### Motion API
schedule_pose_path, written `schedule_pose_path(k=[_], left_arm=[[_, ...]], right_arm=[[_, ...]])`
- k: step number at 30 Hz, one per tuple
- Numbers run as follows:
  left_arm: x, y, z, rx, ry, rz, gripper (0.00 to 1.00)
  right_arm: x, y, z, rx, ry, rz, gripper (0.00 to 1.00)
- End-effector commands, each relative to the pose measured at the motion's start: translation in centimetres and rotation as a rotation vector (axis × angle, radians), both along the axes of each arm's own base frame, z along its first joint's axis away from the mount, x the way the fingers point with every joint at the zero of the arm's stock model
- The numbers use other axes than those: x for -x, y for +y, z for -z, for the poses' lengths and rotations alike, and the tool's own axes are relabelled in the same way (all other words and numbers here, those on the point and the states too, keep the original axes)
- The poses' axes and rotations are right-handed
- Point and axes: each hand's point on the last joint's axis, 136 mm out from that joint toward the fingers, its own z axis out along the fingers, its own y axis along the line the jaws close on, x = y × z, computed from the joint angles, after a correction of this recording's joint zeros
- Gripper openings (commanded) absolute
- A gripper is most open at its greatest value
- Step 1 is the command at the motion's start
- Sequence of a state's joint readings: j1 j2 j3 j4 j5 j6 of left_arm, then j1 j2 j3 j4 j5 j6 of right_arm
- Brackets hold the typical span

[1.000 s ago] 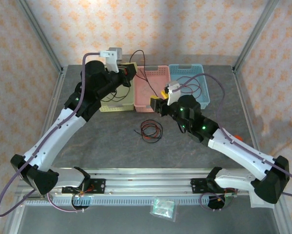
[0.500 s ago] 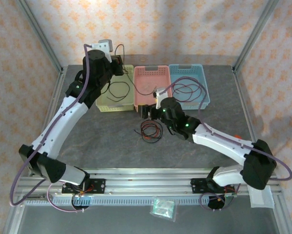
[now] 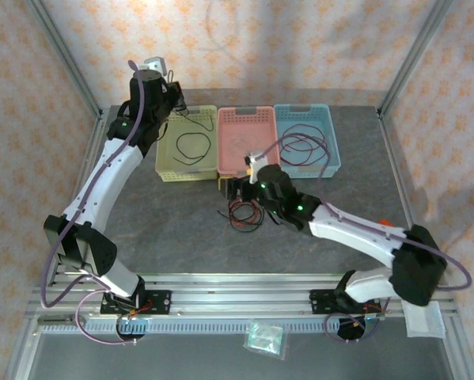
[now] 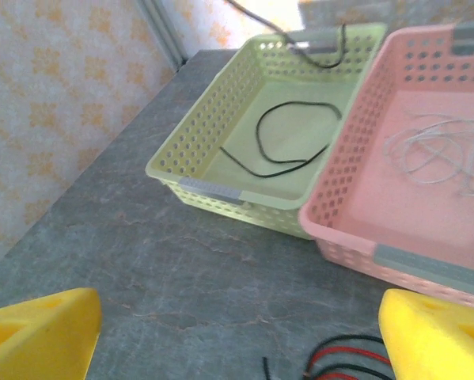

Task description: Untangle the cables

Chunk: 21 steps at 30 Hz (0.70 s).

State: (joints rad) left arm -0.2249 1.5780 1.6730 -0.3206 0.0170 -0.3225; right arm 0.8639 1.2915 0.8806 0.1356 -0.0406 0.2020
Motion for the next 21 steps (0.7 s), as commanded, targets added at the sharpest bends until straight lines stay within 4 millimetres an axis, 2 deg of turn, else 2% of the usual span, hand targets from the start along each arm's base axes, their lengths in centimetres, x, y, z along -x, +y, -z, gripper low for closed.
schedule_pose_path(k=[1,5,8,15,21], left_arm=[[-0.3,0.7,-1.9,-0.013,-0.035,-0.022,0.0],[-1.1,1.1,-1.1,-0.029,-0.017,-0.037,0.0],[-1.7,1.4,-0.6,-0.048,-0.006,-0.048,0.0],[-2.9,2.2,1.5,-0.112,0.042,-0.088,0.0],[-3.7,3.0,3.5,-0.174,0.107,-0.131,0.0]], right_arm=[[0.3,-4.1,-4.3,-0.073,-0.137,0.14,0.9],[0.5,-7.2,-5.2,-0.016,-0.196,0.232,0.9],[0.4,-8.1,-5.4,0.028,-0.204,0.264,0.9],[0.4,-8.4,-5.7,0.006,-0.199,0.287,0.92],[0.2,-8.1,-5.1,0.013,-0.193,0.283,0.93]])
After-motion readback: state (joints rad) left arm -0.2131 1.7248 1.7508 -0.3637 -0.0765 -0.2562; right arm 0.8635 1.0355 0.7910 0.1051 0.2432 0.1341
